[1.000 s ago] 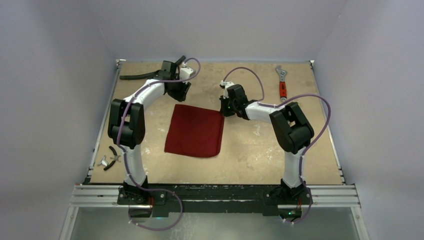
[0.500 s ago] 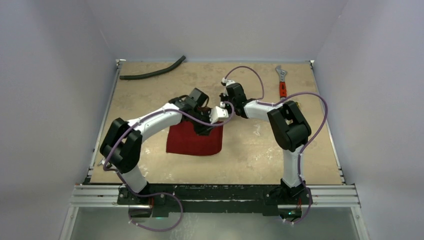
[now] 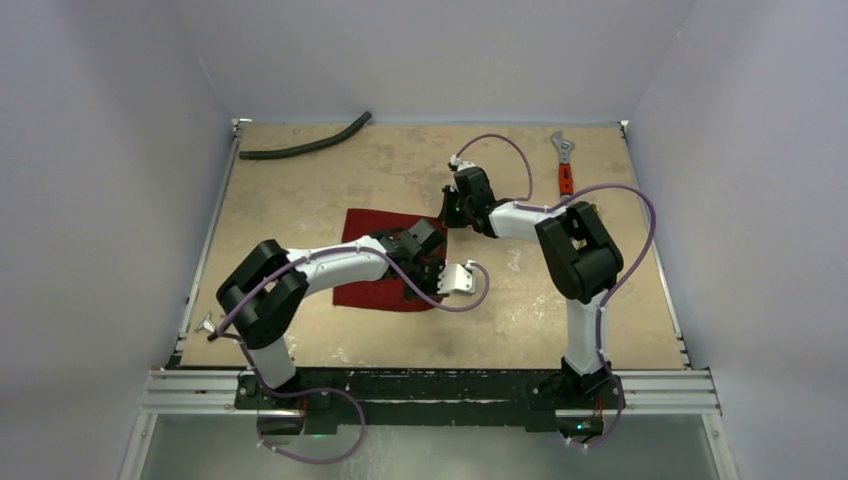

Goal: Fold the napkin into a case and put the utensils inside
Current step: Smooth out the lower triangle-folded napkin at the center of the board.

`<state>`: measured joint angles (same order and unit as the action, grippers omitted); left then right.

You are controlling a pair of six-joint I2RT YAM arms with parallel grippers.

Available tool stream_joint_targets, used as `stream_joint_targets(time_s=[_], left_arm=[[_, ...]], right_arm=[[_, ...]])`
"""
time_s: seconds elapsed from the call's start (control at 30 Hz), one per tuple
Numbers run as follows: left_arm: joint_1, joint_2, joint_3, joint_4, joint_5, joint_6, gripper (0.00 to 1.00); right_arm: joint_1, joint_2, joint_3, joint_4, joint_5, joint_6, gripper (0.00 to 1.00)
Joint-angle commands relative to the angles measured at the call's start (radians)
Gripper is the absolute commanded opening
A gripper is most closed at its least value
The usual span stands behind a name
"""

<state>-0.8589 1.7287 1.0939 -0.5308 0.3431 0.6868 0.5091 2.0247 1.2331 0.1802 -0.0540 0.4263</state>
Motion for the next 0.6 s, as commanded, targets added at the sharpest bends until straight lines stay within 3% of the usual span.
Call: stream_joint_targets(time_s=[0.0,0.33,0.5,0.57], left_arm=[[-0.017,0.055,0.041,0.086,-0.042,0.039,0.17],[-0.038,0.072,0.01,0.156,-0.062,0.026,0.16],[-0.028,-0.026,0.098,0.043,-0.103,-0.015,0.32],[0.005,-0.072,0.157,-0.027,-0.092,-0.029,0.38]], right_arm=[[-0.01,0.013,-0.058,-0.029,0.021,0.031,0.0],[-0.01,-0.047,-0.081,-0.016,-0.002,0.043,0.0],[-0.011,-0.078,-0.065,-0.035,0.002,0.043,0.0],[-0.011,-0.125,-0.069,-0.032,0.002,0.037,0.13]])
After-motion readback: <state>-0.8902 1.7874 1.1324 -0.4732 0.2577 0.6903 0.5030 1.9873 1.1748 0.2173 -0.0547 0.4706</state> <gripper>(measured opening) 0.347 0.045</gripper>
